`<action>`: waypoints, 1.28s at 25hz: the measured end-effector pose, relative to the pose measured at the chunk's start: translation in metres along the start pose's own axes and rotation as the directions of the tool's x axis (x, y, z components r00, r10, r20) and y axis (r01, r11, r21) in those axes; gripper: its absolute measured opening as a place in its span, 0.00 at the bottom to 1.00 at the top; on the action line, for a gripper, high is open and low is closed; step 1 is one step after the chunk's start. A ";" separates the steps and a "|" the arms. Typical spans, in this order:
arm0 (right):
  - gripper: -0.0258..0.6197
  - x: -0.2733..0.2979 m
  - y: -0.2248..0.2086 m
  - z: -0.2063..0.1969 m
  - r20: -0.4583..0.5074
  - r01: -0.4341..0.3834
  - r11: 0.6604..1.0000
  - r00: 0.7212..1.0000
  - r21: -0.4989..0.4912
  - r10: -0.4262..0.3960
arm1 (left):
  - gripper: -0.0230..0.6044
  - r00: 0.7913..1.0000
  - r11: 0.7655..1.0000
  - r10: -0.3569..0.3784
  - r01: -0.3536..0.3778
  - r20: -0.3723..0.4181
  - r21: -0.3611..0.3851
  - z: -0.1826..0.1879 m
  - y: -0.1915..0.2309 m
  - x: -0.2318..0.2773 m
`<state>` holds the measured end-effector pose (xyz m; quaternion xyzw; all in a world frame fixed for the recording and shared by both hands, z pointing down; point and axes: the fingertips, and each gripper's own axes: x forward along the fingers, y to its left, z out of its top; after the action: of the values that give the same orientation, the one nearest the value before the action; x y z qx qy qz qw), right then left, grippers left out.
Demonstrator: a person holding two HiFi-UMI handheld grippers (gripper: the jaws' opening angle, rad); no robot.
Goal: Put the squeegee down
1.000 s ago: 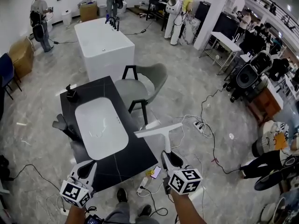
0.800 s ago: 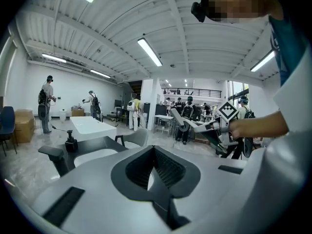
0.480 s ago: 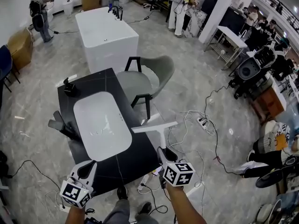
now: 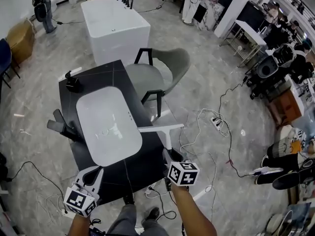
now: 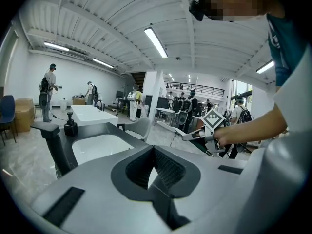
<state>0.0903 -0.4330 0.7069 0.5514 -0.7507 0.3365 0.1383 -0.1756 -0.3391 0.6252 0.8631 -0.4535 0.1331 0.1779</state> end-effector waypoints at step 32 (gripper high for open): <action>0.20 0.084 -0.022 -0.083 -0.262 0.063 0.998 0.963 0.012 -0.058 | 0.05 0.999 1.000 -0.005 0.004 -0.044 -0.025 -0.027 0.028 0.013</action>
<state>0.0674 -0.4441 0.8241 0.5262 -0.7054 0.4094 0.2406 -0.1933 -0.3518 0.6602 0.8588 -0.4489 0.1462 0.1989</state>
